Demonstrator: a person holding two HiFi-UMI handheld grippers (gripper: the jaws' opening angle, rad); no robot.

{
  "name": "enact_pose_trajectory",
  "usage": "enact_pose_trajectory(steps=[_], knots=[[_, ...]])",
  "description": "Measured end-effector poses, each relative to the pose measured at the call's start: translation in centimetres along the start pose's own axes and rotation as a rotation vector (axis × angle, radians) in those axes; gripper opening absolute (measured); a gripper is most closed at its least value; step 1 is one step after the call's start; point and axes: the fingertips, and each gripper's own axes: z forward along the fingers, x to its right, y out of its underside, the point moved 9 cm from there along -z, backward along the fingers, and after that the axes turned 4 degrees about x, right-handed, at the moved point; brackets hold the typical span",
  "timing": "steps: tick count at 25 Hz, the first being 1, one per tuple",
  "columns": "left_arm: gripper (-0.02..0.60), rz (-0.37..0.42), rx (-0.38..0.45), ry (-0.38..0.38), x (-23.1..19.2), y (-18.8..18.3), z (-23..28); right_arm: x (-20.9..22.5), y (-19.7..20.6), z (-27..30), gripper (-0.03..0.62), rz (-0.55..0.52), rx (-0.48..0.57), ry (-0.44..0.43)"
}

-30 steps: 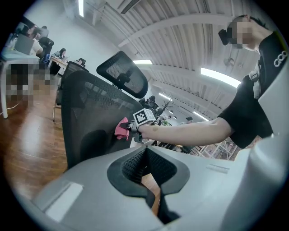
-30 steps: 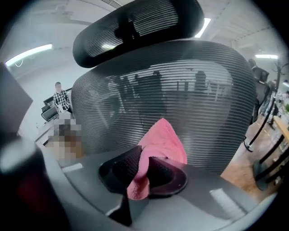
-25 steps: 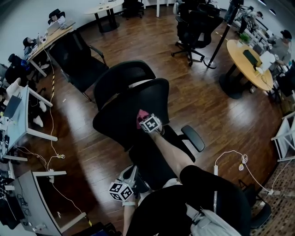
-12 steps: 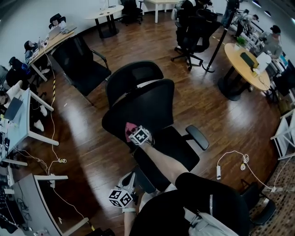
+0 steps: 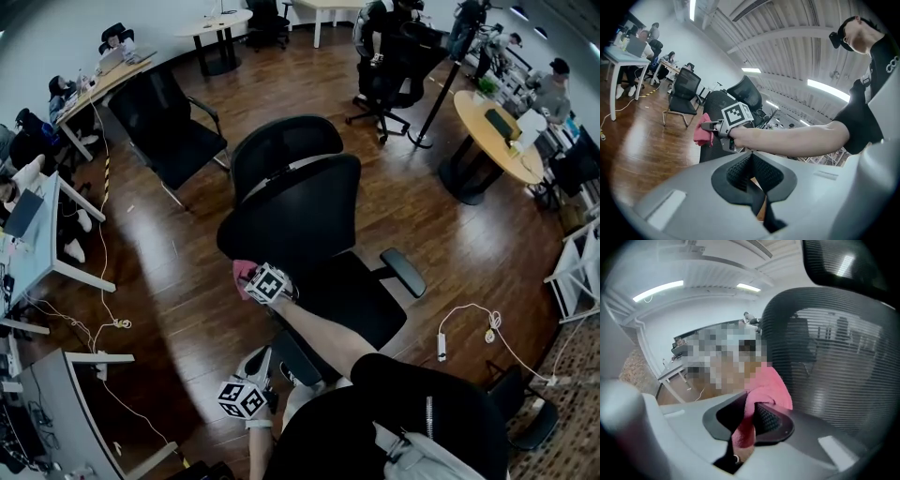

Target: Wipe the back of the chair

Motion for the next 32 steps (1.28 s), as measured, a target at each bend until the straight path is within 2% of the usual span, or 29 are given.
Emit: enact_pose_trajectory(steps=[8, 12, 19, 26, 32], knots=[[-0.009, -0.011, 0.015, 0.002, -0.9, 0.1, -1.0, -4.6, 0.0, 2.1, 0.043, -0.072, -0.021, -0.128], [-0.009, -0.023, 0.017, -0.008, -1.1, 0.5, -1.4, -5.6, 0.5, 2.8, 0.043, -0.083, -0.029, -0.168], [-0.009, -0.033, 0.004, -0.015, -1.1, 0.9, -1.1, -3.5, 1.1, 2.3, 0.043, -0.064, -0.038, -0.124], [-0.009, -0.026, -0.014, -0.006, -0.7, 0.6, 1.0, 1.1, 2.2, 0.4, 0.043, -0.008, -0.037, -0.046], [-0.009, -0.021, -0.031, 0.002, 0.5, 0.8, 3.5, 4.8, 3.3, -1.8, 0.043, 0.021, -0.034, -0.014]])
